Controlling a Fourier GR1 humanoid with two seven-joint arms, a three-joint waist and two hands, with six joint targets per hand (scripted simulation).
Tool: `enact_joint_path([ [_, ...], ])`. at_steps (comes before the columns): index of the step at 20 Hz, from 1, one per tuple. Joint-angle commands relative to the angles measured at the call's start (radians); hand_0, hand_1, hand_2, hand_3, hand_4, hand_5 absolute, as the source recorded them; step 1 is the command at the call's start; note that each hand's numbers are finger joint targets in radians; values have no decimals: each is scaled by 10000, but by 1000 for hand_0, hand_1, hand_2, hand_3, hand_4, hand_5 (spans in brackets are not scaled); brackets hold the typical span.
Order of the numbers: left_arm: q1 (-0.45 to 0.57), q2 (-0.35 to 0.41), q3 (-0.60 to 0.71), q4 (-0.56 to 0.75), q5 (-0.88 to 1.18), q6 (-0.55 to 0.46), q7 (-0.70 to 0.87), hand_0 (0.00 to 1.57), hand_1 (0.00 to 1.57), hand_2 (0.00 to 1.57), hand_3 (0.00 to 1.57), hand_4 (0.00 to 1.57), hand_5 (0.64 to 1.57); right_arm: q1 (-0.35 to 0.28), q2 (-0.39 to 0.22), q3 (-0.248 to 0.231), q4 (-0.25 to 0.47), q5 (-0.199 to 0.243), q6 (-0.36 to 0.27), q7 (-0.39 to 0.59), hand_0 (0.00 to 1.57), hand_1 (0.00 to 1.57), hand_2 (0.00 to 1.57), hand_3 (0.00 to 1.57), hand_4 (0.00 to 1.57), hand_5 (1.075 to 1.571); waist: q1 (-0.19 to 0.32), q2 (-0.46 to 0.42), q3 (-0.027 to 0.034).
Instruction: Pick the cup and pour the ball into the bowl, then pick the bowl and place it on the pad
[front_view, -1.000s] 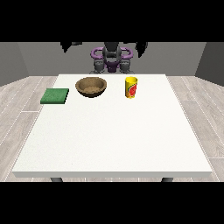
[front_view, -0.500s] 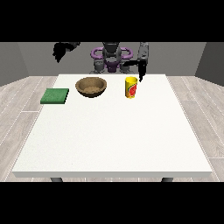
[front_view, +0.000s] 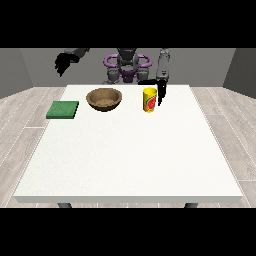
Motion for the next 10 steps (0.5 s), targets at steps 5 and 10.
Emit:
enact_joint_path([
  [5,-642,119,576,2673,199,-243,-2125,0,0,0,0,253,1445,-84,31,-19,600,90,263,-638,0,0,0,0,671,1562,-129,226,-1],
  [10,-1254,-30,588,3453,-462,1223,-2385,919,919,1316,1379,1243,1538,-417,-581,-471,644,-463,824,-491,0,0,0,0,662,1569,-674,599,2],
])
